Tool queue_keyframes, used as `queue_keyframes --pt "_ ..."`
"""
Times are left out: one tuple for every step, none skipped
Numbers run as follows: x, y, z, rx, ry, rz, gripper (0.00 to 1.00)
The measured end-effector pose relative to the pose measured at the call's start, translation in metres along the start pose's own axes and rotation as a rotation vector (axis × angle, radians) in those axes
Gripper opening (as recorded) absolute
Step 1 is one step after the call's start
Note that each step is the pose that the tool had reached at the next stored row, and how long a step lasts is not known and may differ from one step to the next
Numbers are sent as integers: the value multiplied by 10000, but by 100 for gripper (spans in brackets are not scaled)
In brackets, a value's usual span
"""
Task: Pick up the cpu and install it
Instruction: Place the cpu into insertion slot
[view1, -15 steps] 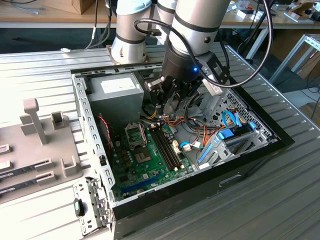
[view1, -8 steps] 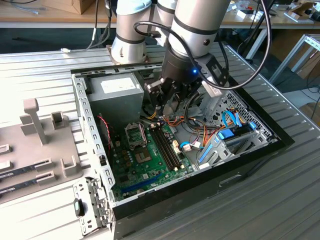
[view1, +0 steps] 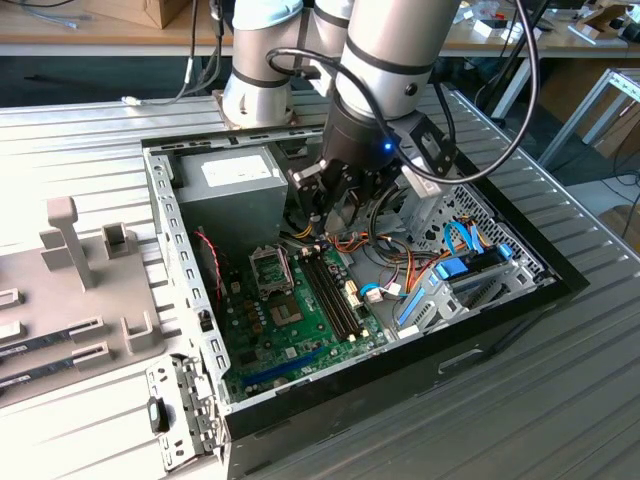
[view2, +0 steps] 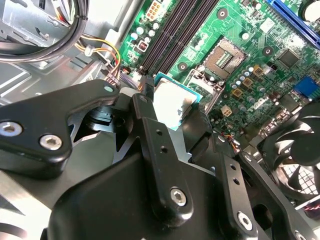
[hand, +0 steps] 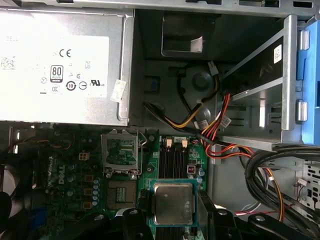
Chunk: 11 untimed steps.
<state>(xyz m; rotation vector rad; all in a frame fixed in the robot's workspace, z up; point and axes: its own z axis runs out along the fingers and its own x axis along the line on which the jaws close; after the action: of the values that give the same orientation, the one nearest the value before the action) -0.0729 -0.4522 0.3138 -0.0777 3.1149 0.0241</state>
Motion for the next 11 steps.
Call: queue_keyframes --pt "1 0 3 -1 0 0 47" --pt "3 -1 6 0 1 0 47" --pt "5 -1 10 -1 0 0 47" --pt "9 -2 14 -1 0 2 47" --pt "11 -3 18 -1 0 1 47" --pt "19 -6 26 -1 -1 0 47" --pt "23 -9 30 -1 -1 0 47" --pt "25 -10 32 0 0 0 47" --pt "29 -11 37 1 0 0 47" --pt "31 -11 42 -1 0 0 47" --pt "37 -12 49 0 0 2 47"
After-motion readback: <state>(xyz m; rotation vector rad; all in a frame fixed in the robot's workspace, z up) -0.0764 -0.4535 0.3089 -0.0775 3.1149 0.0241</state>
